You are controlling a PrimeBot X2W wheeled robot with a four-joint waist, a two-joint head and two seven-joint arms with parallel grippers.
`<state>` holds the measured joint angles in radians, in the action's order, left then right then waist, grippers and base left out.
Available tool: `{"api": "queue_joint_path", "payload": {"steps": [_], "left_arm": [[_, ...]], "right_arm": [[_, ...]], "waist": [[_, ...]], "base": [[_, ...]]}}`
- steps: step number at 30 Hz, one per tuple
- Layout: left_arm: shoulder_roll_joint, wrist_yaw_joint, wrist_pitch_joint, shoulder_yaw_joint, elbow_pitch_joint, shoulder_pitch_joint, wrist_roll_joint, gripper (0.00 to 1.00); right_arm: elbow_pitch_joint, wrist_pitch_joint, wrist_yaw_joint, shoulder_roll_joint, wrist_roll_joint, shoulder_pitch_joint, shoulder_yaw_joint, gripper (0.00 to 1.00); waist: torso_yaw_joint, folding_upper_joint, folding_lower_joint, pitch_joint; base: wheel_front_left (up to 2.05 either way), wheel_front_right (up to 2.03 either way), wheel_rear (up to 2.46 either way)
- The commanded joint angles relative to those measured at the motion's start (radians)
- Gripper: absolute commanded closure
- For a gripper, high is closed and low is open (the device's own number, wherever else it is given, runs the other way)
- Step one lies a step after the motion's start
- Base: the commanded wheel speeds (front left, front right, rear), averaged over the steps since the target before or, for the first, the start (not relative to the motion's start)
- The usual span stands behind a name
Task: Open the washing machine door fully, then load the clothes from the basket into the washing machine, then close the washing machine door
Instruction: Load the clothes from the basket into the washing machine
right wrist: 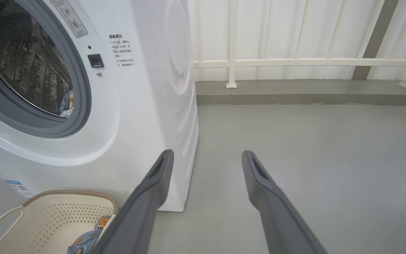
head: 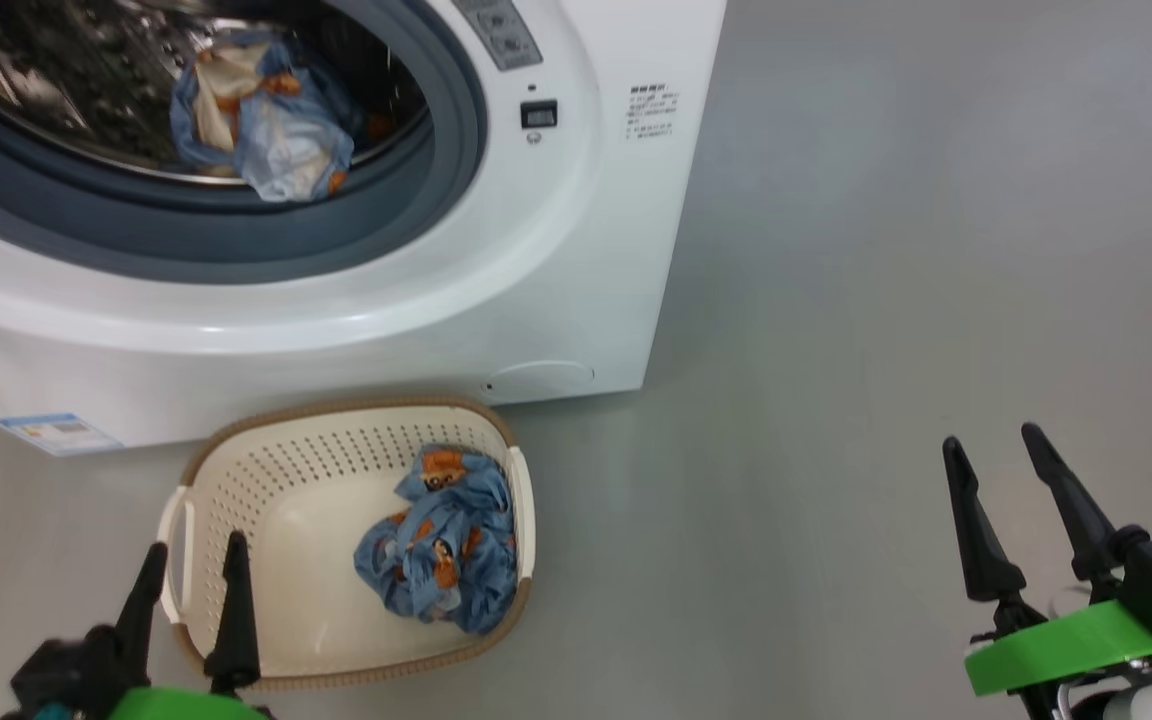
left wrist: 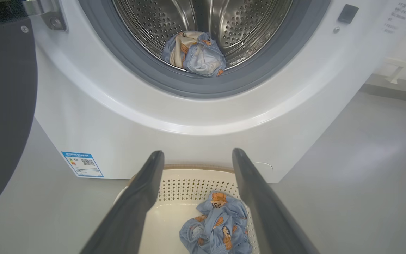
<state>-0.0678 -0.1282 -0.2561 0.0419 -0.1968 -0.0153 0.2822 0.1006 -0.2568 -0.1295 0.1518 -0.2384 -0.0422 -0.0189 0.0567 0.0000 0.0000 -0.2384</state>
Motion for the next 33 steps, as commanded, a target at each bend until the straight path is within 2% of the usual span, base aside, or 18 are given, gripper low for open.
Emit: {"api": "queue_joint_path", "payload": {"steps": [1, 19, 33], "left_arm": [[-0.023, -0.002, -0.006, 0.021, 0.002, -0.049, 0.010, 0.00], [-0.073, -0.002, -0.006, -0.064, -0.262, -0.262, 0.043, 0.00], [-0.109, -0.002, -0.006, -0.203, -0.453, -0.452, 0.091, 0.00]], "right_arm": [[-0.028, -0.005, -0.001, 0.005, 0.008, -0.030, -0.023, 0.00], [-0.048, -0.005, -0.001, -0.048, 0.021, -0.180, -0.016, 0.00], [-0.050, -0.005, -0.001, -0.079, 0.023, -0.270, -0.044, 0.00]], "waist": [[0.001, 0.0000, 0.0000, -0.060], [0.031, 0.0000, 0.0000, -0.280], [0.058, 0.0000, 0.0000, -0.413]], "base": [[0.00, 0.00, 0.00], [0.00, 0.00, 0.00], [0.00, 0.00, 0.00]]}}
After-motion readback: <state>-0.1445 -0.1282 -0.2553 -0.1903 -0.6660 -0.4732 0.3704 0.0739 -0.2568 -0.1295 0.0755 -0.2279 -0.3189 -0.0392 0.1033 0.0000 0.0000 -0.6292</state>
